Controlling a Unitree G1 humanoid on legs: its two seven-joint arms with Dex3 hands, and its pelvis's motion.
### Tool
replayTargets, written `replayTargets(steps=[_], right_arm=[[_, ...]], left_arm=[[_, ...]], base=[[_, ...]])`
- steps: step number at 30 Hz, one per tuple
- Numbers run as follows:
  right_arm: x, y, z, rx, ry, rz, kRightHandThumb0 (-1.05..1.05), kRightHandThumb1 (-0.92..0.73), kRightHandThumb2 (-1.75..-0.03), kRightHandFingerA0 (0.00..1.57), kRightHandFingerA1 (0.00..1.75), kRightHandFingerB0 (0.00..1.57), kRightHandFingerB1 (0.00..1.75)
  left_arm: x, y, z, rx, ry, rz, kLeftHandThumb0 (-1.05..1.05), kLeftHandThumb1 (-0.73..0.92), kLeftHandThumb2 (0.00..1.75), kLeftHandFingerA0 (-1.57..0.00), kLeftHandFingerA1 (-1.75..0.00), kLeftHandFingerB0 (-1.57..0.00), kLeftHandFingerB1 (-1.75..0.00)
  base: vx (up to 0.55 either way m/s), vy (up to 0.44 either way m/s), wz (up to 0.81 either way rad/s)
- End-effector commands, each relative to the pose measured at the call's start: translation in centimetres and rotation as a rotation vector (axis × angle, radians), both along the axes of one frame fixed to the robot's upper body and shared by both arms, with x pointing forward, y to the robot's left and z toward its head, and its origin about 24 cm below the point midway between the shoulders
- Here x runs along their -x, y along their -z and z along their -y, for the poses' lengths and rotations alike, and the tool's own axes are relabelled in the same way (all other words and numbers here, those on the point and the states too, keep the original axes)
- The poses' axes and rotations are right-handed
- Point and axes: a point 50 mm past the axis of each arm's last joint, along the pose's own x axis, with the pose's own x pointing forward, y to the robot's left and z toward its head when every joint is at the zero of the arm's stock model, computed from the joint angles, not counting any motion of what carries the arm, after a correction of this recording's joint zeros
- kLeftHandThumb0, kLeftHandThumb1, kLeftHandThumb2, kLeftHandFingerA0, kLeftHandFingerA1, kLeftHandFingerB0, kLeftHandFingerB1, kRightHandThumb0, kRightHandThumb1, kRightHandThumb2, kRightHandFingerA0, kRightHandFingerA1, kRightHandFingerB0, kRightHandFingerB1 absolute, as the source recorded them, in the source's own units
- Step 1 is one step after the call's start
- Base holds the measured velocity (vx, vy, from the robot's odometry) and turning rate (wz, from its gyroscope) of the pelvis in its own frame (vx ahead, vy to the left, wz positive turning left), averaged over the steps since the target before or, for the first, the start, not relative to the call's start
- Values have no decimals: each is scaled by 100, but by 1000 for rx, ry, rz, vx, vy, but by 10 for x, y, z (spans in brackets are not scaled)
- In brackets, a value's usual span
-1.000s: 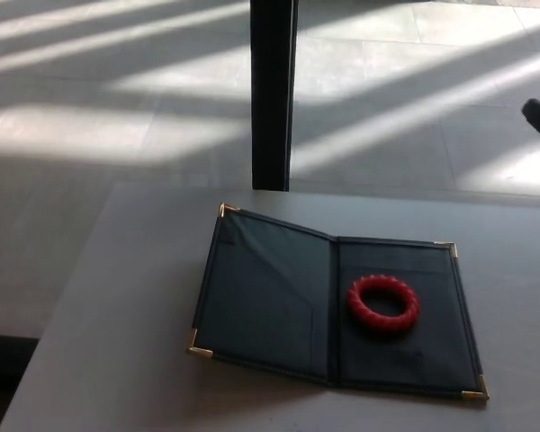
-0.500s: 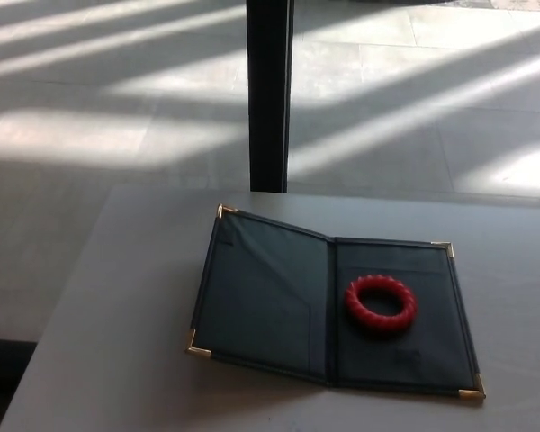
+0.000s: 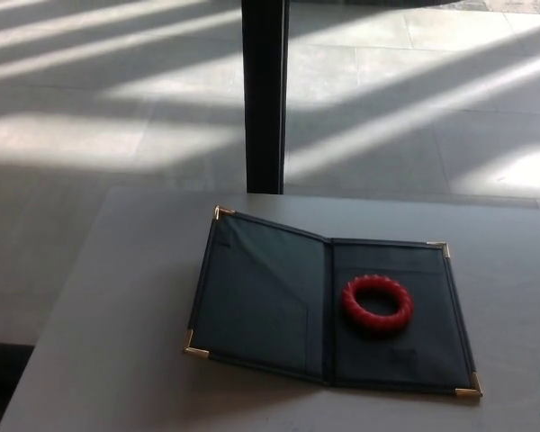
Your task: There is a diary kept infront of the robot and the robot uses its right hand to grab its cover and puses it to the left to open it.
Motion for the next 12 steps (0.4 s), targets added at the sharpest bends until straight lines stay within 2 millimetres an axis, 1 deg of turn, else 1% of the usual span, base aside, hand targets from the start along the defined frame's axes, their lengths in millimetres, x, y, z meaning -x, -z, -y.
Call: replayTargets(steps=[1, 2, 3, 4, 6, 7, 8, 9, 10, 11, 12], right_arm=[[11, 27, -12, -50, 80, 51, -91, -58, -110, 91, 108, 78, 99], [12, 31, -12, -62, 93, 56, -87, -79, -78, 85, 116, 73, 104], [14, 37, -15, -63, 98, 51, -88, -82, -78, 81, 117, 69, 106], [17, 39, -16, -69, 98, 52, -87, -64, -119, 78, 108, 67, 100], [18, 39, -17, -65, 97, 55, -87, -64, -119, 78, 108, 67, 100], [23, 49, -19, -70, 103, 40, -90, -85, -77, 75, 121, 61, 111], [26, 55, -21, -75, 100, 18, -92, -86, -78, 83, 123, 63, 114], [28, 59, -24, -78, 95, 6, -91, -84, -78, 80, 124, 65, 113], [25, 56, -24, -73, 92, 11, -91, -84, -78, 80, 124, 65, 113], [26, 57, -24, -79, 103, 0, -90, -81, -80, 82, 127, 68, 115], [26, 58, -24, -81, 106, -7, -91, -80, -79, 84, 127, 69, 115]], left_arm=[[1, -2, -2, -16, -13, 30, -91, 92, 102, -44, -102, -38, -88], [1, -1, -1, -17, -11, 36, -90, 92, 102, -45, -104, -37, -90], [1, -1, -1, -20, -13, 33, -94, 89, 116, -48, -101, -46, -94], [1, 0, -1, -17, -17, 33, -90, 92, 100, -46, -120, -37, -106], [2, 2, 1, -11, -20, 34, -90, 92, 100, -46, -120, -37, -106], [3, 2, 0, -14, -22, 15, -90, 92, 101, -49, -117, -38, -99], [5, 2, -1, -10, -28, 13, -87, 92, 101, -48, -114, -37, -96], [5, 2, -1, -16, -26, 14, -89, 89, 121, -52, -100, -45, -87], [4, 2, -1, -13, -27, 19, -89, 89, 121, -52, -100, -45, -87], [3, 2, 0, -8, -17, 31, -90, 92, 103, -46, -104, -39, -89], [3, 2, 0, -7, -11, 33, -90, 92, 101, -45, -103, -39, -88]], base=[[0, 0, 0], [0, 0, 0], [0, 0, 0], [0, 0, 0], [0, 0, 0], [0, 0, 0], [0, 0, 0], [0, 0, 0], [0, 0, 0], [0, 0, 0], [0, 0, 0]])
